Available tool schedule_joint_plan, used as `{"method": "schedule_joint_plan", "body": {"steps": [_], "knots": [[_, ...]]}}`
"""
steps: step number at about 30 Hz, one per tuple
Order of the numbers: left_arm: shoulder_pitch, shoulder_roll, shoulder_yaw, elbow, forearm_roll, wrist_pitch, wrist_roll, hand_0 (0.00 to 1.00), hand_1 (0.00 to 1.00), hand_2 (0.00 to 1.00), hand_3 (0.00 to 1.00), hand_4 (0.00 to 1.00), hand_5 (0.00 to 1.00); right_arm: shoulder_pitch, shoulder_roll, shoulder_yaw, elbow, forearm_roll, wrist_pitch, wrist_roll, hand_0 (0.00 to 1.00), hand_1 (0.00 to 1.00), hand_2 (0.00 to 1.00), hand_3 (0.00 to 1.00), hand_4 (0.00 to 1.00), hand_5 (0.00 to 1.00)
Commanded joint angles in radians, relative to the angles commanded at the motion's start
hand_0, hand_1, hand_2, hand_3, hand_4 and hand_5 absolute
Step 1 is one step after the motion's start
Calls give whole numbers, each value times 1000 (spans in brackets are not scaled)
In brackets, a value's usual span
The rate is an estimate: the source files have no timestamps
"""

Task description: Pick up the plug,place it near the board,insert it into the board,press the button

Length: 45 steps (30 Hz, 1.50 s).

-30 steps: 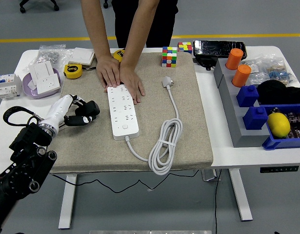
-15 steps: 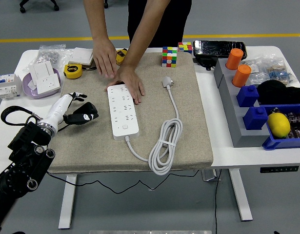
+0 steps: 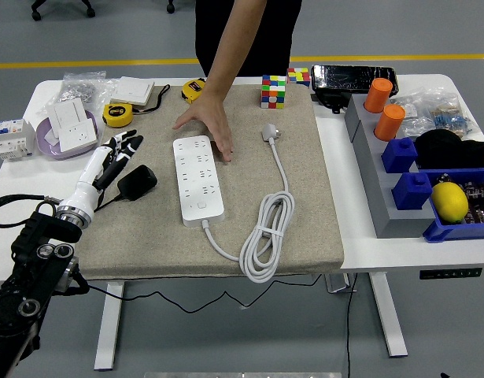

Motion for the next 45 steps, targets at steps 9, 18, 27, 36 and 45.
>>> {"method": "schedule_joint_plan", "body": {"steps": [9, 18, 27, 36, 45], "knots": [[71, -16, -124, -130, -377, 11, -53, 941, 933, 903, 889, 998, 998, 1, 6, -8, 0, -4, 4, -1, 828, 759, 756, 784, 998, 848], [145, -45, -167, -284, -466, 63, -57, 820, 809, 786, 785, 998, 998, -3, 12, -34, 0, -6, 8, 3, 828, 759, 755, 784, 998, 846], [215, -44, -141, -326, -336, 92, -41, 807, 799, 779, 777, 998, 998, -23, 13, -34, 0, -27, 13, 6, 828, 760, 755, 786, 998, 843], [223, -36, -113, -324, -297, 96, -32, 798, 795, 779, 776, 998, 998, -32, 5, -37, 0, -33, 19, 9, 829, 760, 755, 786, 998, 836], [254, -18, -96, -325, -266, 103, -26, 797, 796, 779, 775, 998, 998, -42, 8, -36, 0, -45, 20, 9, 829, 760, 755, 787, 998, 837]]}}
